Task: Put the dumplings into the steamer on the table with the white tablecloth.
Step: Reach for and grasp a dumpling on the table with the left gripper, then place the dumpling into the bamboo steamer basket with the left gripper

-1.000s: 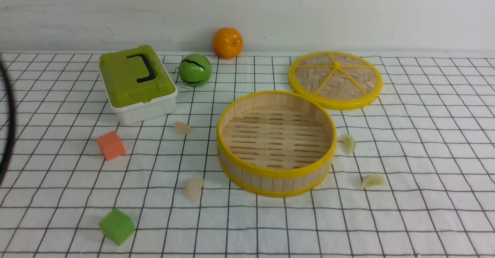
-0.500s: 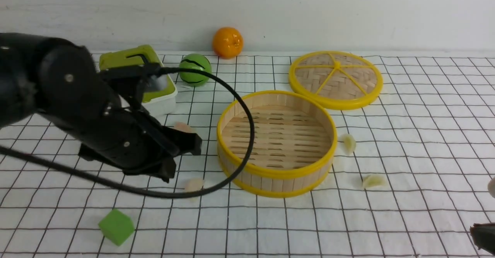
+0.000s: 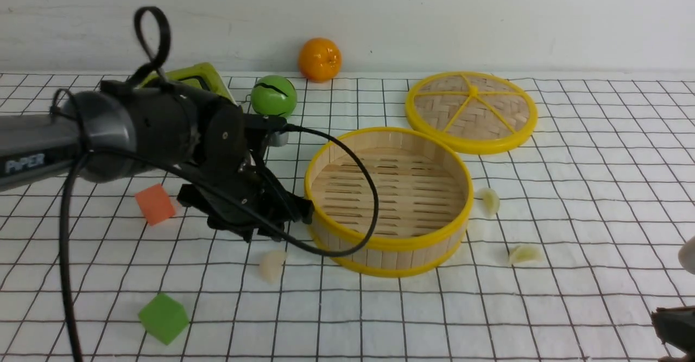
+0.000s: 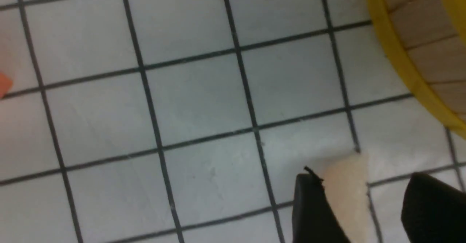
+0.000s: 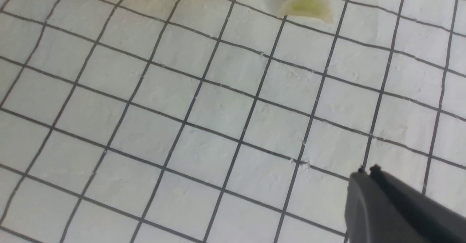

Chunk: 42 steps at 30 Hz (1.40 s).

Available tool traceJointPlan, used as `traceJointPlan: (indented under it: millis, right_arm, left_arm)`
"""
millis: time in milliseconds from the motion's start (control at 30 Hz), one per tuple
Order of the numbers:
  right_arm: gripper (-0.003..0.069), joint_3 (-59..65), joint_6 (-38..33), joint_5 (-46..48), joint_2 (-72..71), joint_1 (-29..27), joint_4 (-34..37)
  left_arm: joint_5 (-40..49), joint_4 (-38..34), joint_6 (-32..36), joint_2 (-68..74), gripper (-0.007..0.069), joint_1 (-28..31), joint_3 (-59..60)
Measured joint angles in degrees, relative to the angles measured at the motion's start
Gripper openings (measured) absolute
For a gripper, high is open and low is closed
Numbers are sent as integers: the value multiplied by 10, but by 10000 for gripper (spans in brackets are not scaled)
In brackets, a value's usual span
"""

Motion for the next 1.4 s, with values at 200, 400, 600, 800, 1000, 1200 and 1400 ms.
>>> traceJointPlan:
  millis: [200, 400, 600, 800, 1000, 1200, 1400]
  right_arm:
    - [-8, 0, 0, -2, 0, 0, 0]
    - [-5, 0, -1, -5, 0, 0, 7]
    - [-1, 0, -2, -7, 0, 0, 13]
    - [1, 0, -2, -8, -1, 0, 14]
    - [5, 0, -3, -8, -1, 0, 26]
    - [9, 0, -3, -10, -1, 0, 30]
    - [13, 0, -5, -11, -1, 0, 29]
  left_arm:
    - [17, -1, 0, 36, 338, 0, -9]
    - [17, -8, 14, 46, 204, 0, -10]
    - [27, -28, 14, 46, 178, 0, -15]
    - [125, -38, 15, 20, 178, 0, -67]
    - [150, -103, 17, -14, 176, 0, -211]
    - [132, -185, 51, 55, 157, 0, -321]
    - [164, -193, 56, 190, 153, -2, -413]
